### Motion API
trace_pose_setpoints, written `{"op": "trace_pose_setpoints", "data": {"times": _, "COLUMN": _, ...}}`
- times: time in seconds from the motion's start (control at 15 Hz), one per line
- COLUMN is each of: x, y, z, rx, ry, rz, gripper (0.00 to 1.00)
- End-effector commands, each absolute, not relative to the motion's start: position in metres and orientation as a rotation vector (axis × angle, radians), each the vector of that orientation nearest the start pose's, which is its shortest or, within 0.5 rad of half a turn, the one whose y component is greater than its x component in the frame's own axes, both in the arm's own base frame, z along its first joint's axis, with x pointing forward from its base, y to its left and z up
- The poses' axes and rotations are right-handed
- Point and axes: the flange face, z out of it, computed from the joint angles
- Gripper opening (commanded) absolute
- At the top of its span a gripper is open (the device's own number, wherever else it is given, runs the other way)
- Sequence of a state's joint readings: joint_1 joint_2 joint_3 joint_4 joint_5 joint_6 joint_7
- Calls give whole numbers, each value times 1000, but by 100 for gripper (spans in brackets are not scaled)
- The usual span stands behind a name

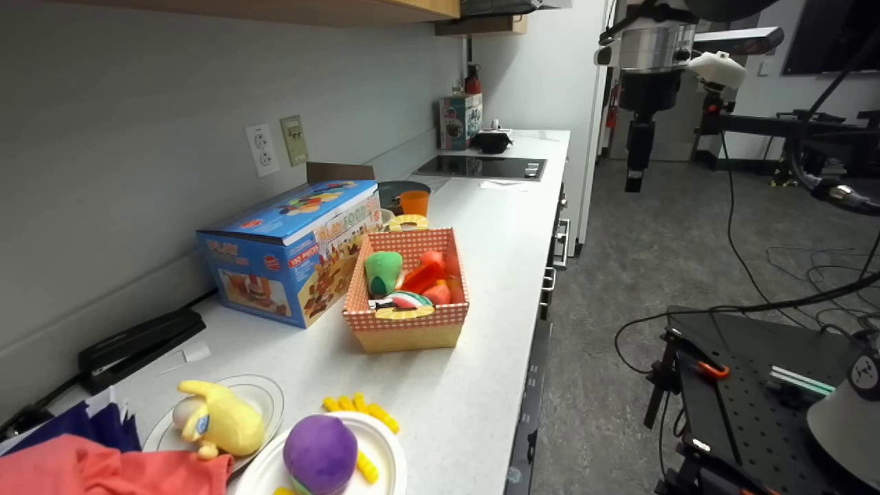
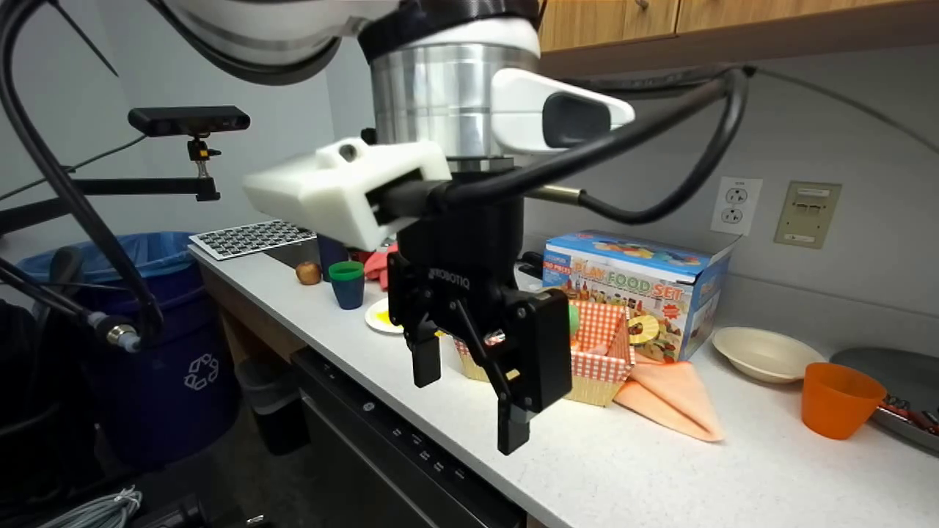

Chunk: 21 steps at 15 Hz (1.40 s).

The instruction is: Open the right door of the cabinet above the blue box, take the pineapple plush toy out of the cabinet and place it in the basket

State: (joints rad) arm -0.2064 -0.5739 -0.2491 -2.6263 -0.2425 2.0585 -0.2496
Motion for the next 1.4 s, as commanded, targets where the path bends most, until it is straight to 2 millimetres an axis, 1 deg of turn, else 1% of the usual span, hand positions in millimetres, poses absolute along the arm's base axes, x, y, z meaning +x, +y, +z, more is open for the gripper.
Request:
{"op": "trace_pose_setpoints", "data": {"times": 0.0, "x": 337, "y": -145, "z": 439, "rx": -3218, "ry": 70, "rz": 26, "gripper": 100}}
{"op": "trace_pose_setpoints", "data": {"times": 0.13, "x": 347, "y": -123, "z": 450, "rx": -3234, "ry": 23, "rz": -7, "gripper": 100}}
{"op": "trace_pose_setpoints", "data": {"times": 0.27, "x": 359, "y": -97, "z": 465, "rx": -3262, "ry": -38, "rz": -43, "gripper": 100}}
{"op": "trace_pose_setpoints", "data": {"times": 0.53, "x": 387, "y": -50, "z": 511, "rx": -3320, "ry": -143, "rz": -199, "gripper": 100}}
{"op": "trace_pose_setpoints", "data": {"times": 0.6, "x": 391, "y": -40, "z": 523, "rx": -3326, "ry": -160, "rz": -240, "gripper": 100}}
{"op": "trace_pose_setpoints", "data": {"times": 0.73, "x": 398, "y": -27, "z": 543, "rx": -3349, "ry": -165, "rz": -319, "gripper": 100}}
{"op": "trace_pose_setpoints", "data": {"times": 0.8, "x": 400, "y": -22, "z": 550, "rx": -3361, "ry": -138, "rz": -337, "gripper": 100}}
{"op": "trace_pose_setpoints", "data": {"times": 0.87, "x": 395, "y": -29, "z": 535, "rx": -3340, "ry": -169, "rz": -320, "gripper": 100}}
{"op": "trace_pose_setpoints", "data": {"times": 1.0, "x": 398, "y": -22, "z": 545, "rx": -3346, "ry": -157, "rz": -353, "gripper": 100}}
{"op": "trace_pose_setpoints", "data": {"times": 1.27, "x": 399, "y": -22, "z": 545, "rx": -3348, "ry": -155, "rz": -351, "gripper": 100}}
{"op": "trace_pose_setpoints", "data": {"times": 1.33, "x": 403, "y": -26, "z": 548, "rx": -3348, "ry": -130, "rz": -384, "gripper": 100}}
